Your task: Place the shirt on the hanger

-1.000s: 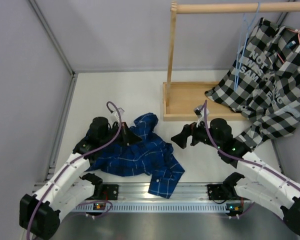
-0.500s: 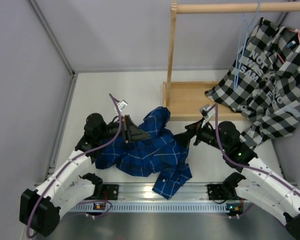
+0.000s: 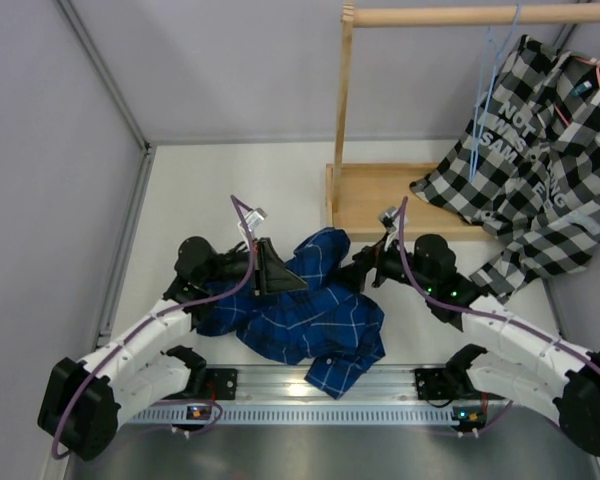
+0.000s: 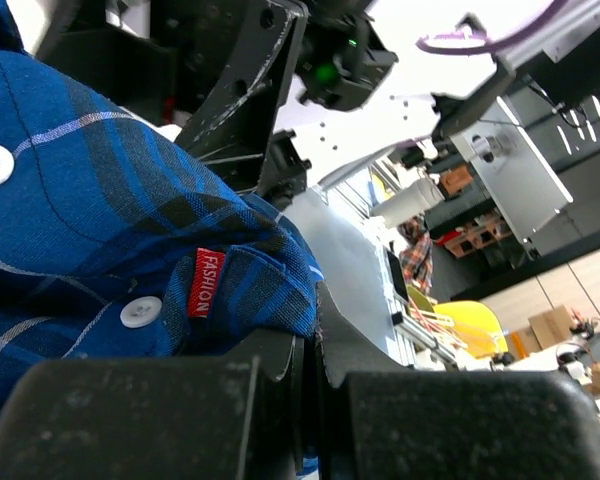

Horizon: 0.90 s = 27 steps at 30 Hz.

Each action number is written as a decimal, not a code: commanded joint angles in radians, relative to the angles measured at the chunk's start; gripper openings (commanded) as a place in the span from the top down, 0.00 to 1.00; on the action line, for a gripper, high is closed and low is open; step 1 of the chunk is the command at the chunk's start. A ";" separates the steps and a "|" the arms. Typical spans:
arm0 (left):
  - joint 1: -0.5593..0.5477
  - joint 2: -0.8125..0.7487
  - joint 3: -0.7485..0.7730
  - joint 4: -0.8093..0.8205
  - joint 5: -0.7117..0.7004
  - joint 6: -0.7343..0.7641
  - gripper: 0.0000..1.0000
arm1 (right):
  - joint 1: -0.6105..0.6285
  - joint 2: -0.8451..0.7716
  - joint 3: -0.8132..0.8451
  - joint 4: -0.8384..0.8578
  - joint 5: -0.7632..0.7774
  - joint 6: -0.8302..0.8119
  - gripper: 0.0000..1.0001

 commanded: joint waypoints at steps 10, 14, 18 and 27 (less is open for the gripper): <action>-0.080 -0.042 0.034 -0.027 -0.013 0.119 1.00 | -0.005 0.181 0.029 0.393 -0.158 -0.130 0.29; -0.080 -0.049 0.091 -0.254 -0.088 0.240 1.00 | -0.005 0.126 0.028 0.358 -0.106 -0.151 0.96; -0.080 -0.043 0.142 -0.426 -0.173 0.331 1.00 | -0.006 0.013 0.041 0.252 0.055 -0.203 1.00; -0.080 -0.016 0.132 -0.499 -0.309 0.380 0.41 | -0.006 -0.127 0.192 -0.038 0.201 -0.341 1.00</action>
